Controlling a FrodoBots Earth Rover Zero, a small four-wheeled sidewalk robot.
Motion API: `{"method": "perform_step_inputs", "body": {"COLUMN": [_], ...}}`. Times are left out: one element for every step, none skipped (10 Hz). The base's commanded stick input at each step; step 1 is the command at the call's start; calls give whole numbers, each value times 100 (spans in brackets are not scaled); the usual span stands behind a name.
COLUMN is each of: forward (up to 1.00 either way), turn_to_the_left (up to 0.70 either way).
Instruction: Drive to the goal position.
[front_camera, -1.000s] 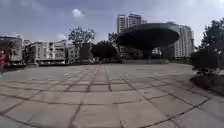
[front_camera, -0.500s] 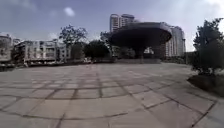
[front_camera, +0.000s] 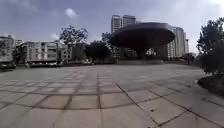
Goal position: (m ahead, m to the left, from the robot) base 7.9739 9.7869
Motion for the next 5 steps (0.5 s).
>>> {"method": "perform_step_inputs", "body": {"forward": [70, 70, 70, 70, 70], "turn_to_the_left": [-35, -34, -25, -7, 0]}}
